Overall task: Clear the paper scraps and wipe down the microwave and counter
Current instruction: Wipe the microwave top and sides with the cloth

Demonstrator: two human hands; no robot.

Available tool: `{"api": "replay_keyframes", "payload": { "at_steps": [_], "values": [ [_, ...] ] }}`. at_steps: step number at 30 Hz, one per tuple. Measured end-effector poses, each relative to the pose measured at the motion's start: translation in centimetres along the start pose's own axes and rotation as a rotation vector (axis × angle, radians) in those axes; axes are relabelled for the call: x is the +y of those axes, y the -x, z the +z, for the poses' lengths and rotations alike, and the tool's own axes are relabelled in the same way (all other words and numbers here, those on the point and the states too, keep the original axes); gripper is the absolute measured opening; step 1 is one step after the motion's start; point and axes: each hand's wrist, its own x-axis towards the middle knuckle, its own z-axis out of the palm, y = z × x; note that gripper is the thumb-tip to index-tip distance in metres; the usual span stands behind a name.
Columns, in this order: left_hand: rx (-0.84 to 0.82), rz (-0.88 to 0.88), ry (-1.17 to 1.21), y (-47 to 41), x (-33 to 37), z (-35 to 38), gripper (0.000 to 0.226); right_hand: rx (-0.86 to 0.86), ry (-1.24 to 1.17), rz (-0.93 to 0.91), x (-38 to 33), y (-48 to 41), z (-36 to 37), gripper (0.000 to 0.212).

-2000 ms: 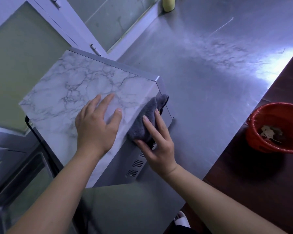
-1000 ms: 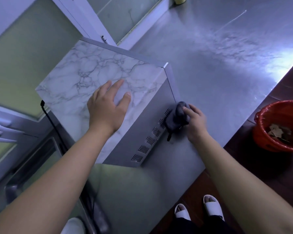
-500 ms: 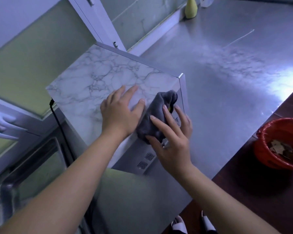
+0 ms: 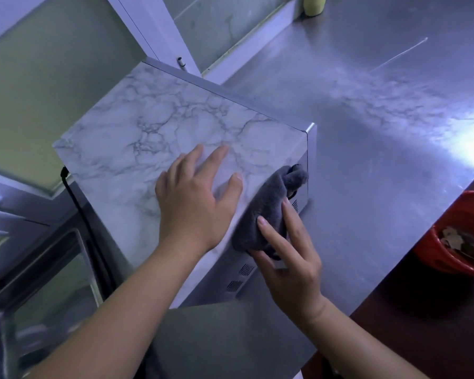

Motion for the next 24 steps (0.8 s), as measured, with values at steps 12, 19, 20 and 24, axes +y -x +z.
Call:
{"api": "replay_keyframes", "payload": {
  "at_steps": [12, 19, 20, 24],
  "values": [
    [0.003, -0.019, 0.021, -0.8, -0.2, 0.4, 0.061, 0.073, -0.238, 0.755, 6.1, 4.8, 2.3, 0.054],
    [-0.035, -0.044, -0.003, -0.4, -0.2, 0.6, 0.068, 0.166, -0.482, 1.261, 10.4, 3.3, 1.8, 0.041],
    [-0.039, -0.046, -0.008, -0.3, -0.3, 0.6, 0.068, 0.142, -0.535, 1.291, 10.5, 3.3, 1.6, 0.044],
    [-0.053, -0.054, -0.024, -0.3, -0.7, 0.7, 0.066, 0.070, -0.627, 1.358, 10.1, 3.1, 0.8, 0.058]
  ]
}}
